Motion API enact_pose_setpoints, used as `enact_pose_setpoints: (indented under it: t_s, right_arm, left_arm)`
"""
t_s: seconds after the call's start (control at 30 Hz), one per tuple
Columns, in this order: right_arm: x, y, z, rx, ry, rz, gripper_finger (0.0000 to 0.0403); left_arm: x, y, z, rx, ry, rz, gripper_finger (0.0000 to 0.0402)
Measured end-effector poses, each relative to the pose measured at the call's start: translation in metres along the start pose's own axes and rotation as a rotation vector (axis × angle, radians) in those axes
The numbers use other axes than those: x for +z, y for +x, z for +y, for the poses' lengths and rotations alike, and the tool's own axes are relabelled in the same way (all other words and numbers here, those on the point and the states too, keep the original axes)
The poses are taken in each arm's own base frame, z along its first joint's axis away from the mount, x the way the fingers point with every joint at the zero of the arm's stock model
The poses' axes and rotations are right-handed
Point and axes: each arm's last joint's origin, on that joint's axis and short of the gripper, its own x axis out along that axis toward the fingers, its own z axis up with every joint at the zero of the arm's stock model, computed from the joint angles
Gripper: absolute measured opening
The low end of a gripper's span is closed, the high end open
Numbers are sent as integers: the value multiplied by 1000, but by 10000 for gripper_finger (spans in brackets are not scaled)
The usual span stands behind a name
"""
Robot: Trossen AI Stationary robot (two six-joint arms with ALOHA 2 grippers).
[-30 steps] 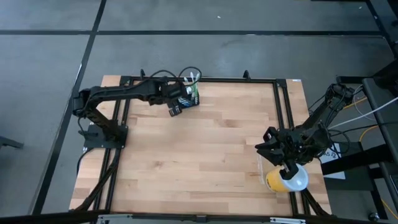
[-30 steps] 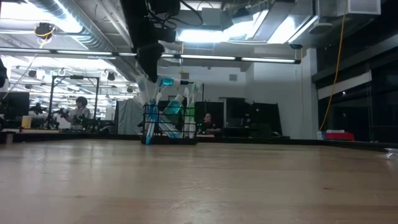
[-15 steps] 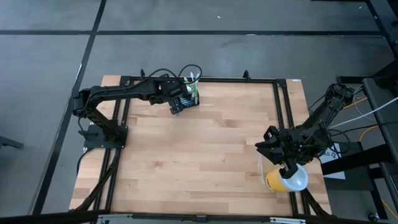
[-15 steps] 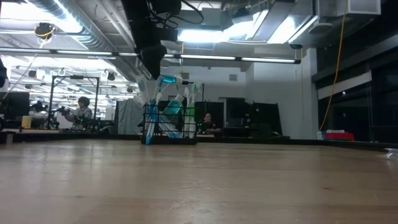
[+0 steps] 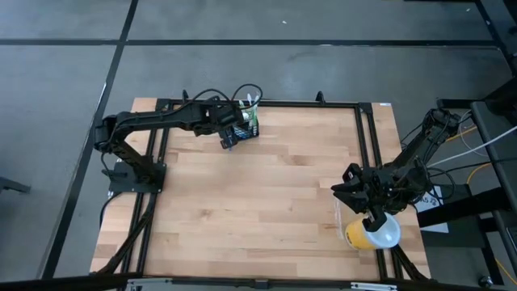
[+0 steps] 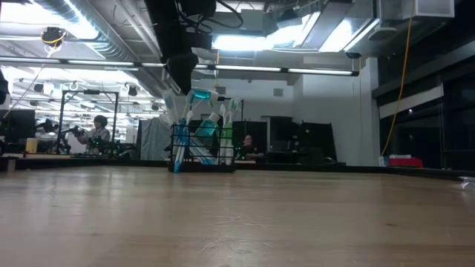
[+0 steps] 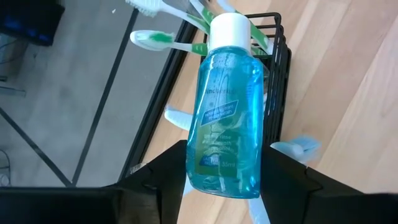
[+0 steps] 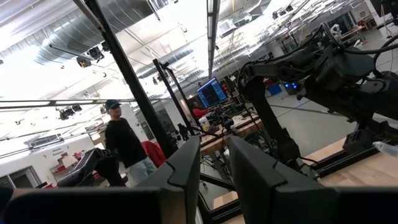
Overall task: Pick & Place toothbrushing station
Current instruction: Put the mouthwash bottle into the wire organizer, then return to Home Position
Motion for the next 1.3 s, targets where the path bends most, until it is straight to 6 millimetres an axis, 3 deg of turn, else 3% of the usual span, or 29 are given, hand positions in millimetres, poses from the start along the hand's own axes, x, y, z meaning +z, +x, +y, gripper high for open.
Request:
enact_pose_setpoints:
  t_s: [0.83,1.03,1.3]
  right_arm:
    - [0,0,0,-15,-1,-2,89]
    - [1,0,0,3,-19,-8,89]
    - [15,-1,4,96,-128,-115,89]
  left_arm:
    - [8,-7,5,51,8,-40,196]
    - [14,-47,29,127,-80,-123,196]
    - [-34,-123,66,33,-254,-338,196]
